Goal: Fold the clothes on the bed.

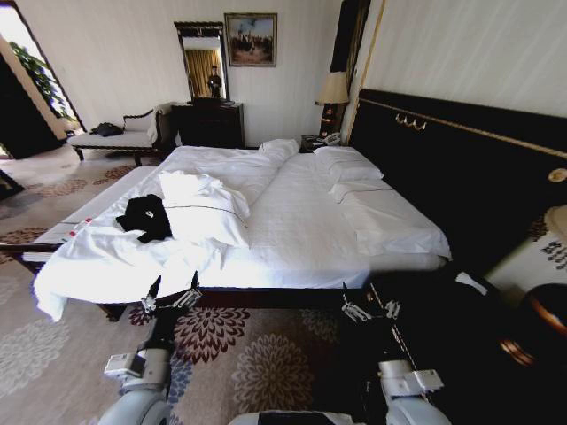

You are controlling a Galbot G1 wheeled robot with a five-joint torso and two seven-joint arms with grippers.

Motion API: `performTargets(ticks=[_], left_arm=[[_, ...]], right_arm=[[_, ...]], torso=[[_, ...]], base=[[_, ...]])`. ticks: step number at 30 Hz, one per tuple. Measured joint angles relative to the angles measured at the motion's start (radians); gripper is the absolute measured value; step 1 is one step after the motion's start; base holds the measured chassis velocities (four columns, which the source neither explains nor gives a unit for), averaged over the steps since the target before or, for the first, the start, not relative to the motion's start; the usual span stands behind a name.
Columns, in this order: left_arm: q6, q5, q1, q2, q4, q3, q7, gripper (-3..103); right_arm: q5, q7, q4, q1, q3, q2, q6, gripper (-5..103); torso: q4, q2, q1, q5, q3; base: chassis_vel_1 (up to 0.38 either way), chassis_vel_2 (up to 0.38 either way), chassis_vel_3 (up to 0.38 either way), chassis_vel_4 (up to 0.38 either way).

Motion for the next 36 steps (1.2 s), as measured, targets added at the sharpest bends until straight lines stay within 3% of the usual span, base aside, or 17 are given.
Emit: performTargets(ticks=[36], left_arm=[[-0.045, 0.107, 0.053, -0.076, -0.023, 0.003, -0.001, 100]], right_arm=[[-0.028, -0.011, -0.021, 0.025, -0.012, 0.021, 0.021, 100]], torso=[[-0.0001, 0.0, 0.0, 0.0, 0.0]], base=[[-0.161, 0.163, 0.159, -0.161]])
